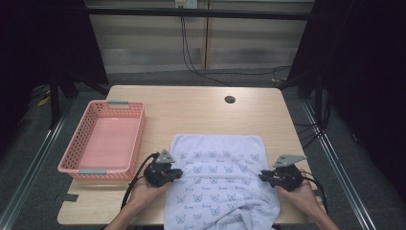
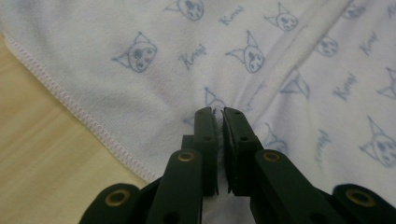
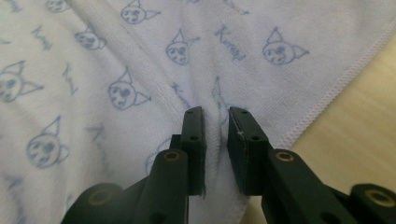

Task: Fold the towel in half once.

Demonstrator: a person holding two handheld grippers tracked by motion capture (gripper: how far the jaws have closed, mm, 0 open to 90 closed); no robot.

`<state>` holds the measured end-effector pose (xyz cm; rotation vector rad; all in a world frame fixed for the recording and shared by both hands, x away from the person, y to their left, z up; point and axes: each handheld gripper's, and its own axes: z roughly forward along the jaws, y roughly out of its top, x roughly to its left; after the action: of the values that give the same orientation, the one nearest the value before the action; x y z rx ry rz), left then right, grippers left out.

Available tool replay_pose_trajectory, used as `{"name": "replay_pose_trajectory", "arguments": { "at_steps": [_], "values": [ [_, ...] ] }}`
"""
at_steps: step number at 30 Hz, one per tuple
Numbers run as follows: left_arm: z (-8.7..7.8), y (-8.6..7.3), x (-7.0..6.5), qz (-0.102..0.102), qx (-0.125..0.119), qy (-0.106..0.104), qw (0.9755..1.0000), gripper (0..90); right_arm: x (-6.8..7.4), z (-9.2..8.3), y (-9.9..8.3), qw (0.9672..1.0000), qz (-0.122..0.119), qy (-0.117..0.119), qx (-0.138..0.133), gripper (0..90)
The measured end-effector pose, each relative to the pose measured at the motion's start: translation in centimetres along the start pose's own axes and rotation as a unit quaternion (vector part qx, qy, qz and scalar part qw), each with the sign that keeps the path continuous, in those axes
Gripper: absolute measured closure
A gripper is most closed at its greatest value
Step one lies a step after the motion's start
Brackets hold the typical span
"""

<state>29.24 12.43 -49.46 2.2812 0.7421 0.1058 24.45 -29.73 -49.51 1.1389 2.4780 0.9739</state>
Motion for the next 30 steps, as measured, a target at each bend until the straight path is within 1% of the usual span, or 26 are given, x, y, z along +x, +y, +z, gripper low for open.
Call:
{"name": "replay_pose_trajectory", "arguments": {
  "at_steps": [1, 2, 3, 4, 5, 6, 7, 9, 10, 11, 13, 14, 15, 16, 17, 18, 19, 20, 21, 23, 24, 25, 26, 27, 29, 30],
  "values": [
    [0.0, 0.0, -0.2, -0.005, 0.0, -0.008, 1.0, 84.1, 0.3, -0.4, -0.3, 1.0, 0.0, 0.005, 0.007, 78.2],
    [-0.1, -0.1, -0.4, -0.002, 0.008, -0.014, 0.9999, 83.4, 0.4, -0.5, -0.4, 0.9999, -0.002, 0.007, 0.008, 78.1],
    [-0.2, -0.1, -0.8, -0.001, 0.007, -0.015, 0.9999, 82.6, 0.6, -0.8, -0.5, 0.9998, 0.001, 0.011, 0.015, 78.0],
    [-0.2, -0.1, -0.8, -0.001, 0.007, -0.015, 0.9999, 81.9, 0.9, -1.1, -0.6, 0.9996, 0.005, 0.016, 0.023, 78.0],
    [-0.5, -0.3, -1.6, 0.002, 0.017, -0.023, 0.9996, 80.5, 1.3, -1.3, -0.8, 0.9996, 0.001, 0.016, 0.024, 77.9],
    [-0.7, -0.6, -1.8, 0.002, 0.019, -0.031, 0.9993, 79.6, 1.6, -1.5, -1.0, 0.9995, 0.0, 0.016, 0.027, 77.9],
    [-0.8, -0.7, -2.1, 0.001, 0.022, -0.041, 0.9989, 79.2, 1.8, -1.7, -1.2, 0.9994, 0.002, 0.022, 0.027, 77.5],
    [-1.1, -1.0, -2.4, -0.003, 0.024, -0.054, 0.9982, 76.6, 1.9, -1.9, -1.5, 0.9992, 0.006, 0.031, 0.026, 74.4],
    [-1.2, -1.0, -2.4, -0.006, 0.016, -0.057, 0.9982, 74.1, 1.8, -2.0, -1.5, 0.9991, 0.004, 0.034, 0.026, 70.9],
    [-1.4, -0.8, -2.2, -0.004, 0.013, -0.061, 0.9981, 71.5, 1.8, -2.0, -1.4, 0.9994, 0.004, 0.026, 0.024, 67.2],
    [-1.5, -0.2, -1.6, -0.011, -0.005, -0.05, 0.9987, 66.7, 1.1, -2.2, -0.9, 0.9996, 0.012, 0.024, 0.005, 61.6],
    [-1.5, -0.2, -1.6, -0.011, -0.005, -0.05, 0.9987, 65.9, 0.5, -2.2, -0.5, 0.9996, 0.018, 0.02, -0.009, 60.2],
    [-1.5, 0.7, -0.7, -0.026, -0.03, -0.046, 0.9982, 64.5, -0.3, -2.2, 0.0, 0.9993, 0.024, 0.015, -0.023, 59.4],
    [-1.4, 1.2, -0.2, -0.026, -0.032, -0.035, 0.9985, 63.9, -0.7, -2.1, 0.4, 0.9991, 0.028, 0.012, -0.031, 57.7],
    [-1.3, 1.7, 0.2, -0.021, -0.032, -0.022, 0.999, 63.2, -1.4, -1.9, 0.8, 0.9988, 0.032, 0.006, -0.037, 56.2],
    [-1.1, 2.1, 0.7, -0.026, -0.039, -0.018, 0.9987, 62.6, -2.0, -1.6, 1.3, 0.9988, 0.032, 0.005, -0.037, 55.4],
    [-0.8, 2.6, 1.4, -0.033, -0.043, -0.02, 0.9983, 61.5, -2.6, -1.2, 1.8, 0.9987, 0.03, -0.002, -0.041, 54.5],
    [-0.5, 3.1, 2.0, -0.042, -0.05, -0.013, 0.9978, 61.0, -3.2, -0.9, 2.3, 0.9982, 0.036, -0.01, -0.047, 53.1],
    [-0.3, 3.5, 2.5, -0.044, -0.052, -0.006, 0.9976, 60.4, -3.8, -0.4, 2.8, 0.9979, 0.038, -0.01, -0.052, 52.5],
    [0.0, 4.1, 3.4, -0.051, -0.058, 0.004, 0.997, 59.5, -4.8, 0.4, 3.8, 0.9971, 0.034, -0.02, -0.064, 51.5],
    [0.1, 4.4, 3.8, -0.054, -0.06, 0.01, 0.9967, 59.3, -5.3, 0.8, 4.3, 0.9971, 0.036, -0.021, -0.064, 49.5],
    [0.2, 4.5, 4.1, -0.054, -0.065, 0.012, 0.9964, 59.3, -5.7, 1.3, 4.7, 0.9973, 0.035, -0.027, -0.059, 48.9],
    [0.4, 4.6, 4.4, -0.064, -0.066, 0.014, 0.9957, 58.9, -6.1, 1.7, 5.0, 0.9971, 0.032, -0.036, -0.06, 48.7],
    [0.6, 4.7, 4.7, -0.07, -0.062, 0.016, 0.9955, 57.9, -6.5, 2.3, 5.3, 0.9972, 0.036, -0.033, -0.057, 48.0],
    [1.0, 4.7, 4.7, -0.065, -0.055, 0.025, 0.9961, 56.9, -7.3, 3.4, 5.7, 0.9972, 0.039, -0.043, -0.046, 46.5],
    [1.1, 4.5, 4.8, -0.067, -0.055, 0.022, 0.996, 56.3, -7.6, 3.9, 5.7, 0.9975, 0.039, -0.044, -0.039, 45.9]
  ]
}}
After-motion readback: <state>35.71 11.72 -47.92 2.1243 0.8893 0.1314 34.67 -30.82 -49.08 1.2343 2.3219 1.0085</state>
